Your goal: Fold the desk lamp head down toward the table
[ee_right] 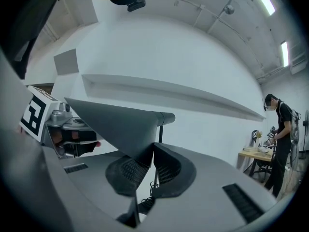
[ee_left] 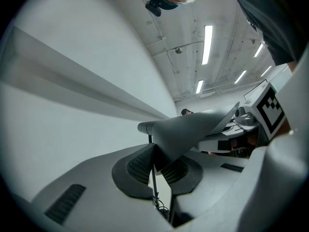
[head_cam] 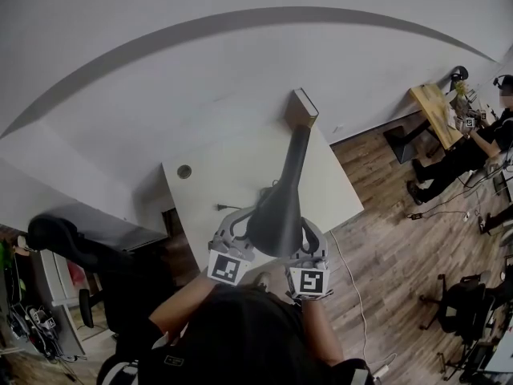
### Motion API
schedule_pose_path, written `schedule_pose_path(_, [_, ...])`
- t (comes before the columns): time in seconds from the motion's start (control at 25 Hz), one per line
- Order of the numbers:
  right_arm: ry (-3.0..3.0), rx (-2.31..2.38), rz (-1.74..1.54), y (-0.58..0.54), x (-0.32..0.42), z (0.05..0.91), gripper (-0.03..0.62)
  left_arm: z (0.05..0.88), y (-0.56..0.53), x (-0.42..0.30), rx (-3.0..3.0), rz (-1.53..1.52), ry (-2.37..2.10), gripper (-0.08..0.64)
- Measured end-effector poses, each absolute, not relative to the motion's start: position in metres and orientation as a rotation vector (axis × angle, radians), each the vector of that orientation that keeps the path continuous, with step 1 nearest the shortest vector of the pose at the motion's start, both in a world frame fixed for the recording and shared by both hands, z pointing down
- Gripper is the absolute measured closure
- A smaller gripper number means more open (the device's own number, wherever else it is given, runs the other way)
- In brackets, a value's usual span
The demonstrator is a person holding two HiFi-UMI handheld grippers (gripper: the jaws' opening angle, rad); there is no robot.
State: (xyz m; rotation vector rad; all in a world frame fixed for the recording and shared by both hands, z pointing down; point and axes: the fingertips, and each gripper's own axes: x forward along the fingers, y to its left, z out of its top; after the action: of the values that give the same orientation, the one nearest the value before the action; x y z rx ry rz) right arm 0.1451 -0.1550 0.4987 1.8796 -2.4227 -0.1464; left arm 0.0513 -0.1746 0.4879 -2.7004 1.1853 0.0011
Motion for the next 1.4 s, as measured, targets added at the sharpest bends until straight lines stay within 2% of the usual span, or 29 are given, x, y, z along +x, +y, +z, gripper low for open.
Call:
schedule_pose_path(0.72, [-2.336,1.830,-0.229,-0.161,0.145,0.515,0.556,0.501,-0.180,0.052,-2.666,-0.003,1.179,0.525])
schedule_pose_path(1.04, [-2.237,1.652,-0.380,-0.146,0.142,0.509,0.441,0.503,-0.179,0.052,-2.657,-0.027,1.175,0.525])
schedule_pose_path(1.4, [-2.103,1.436,-0.519,-0.119,0.130,0.495,0.386,0.504,-0.179,0.051,-2.677,-0.036,1.191,0.525])
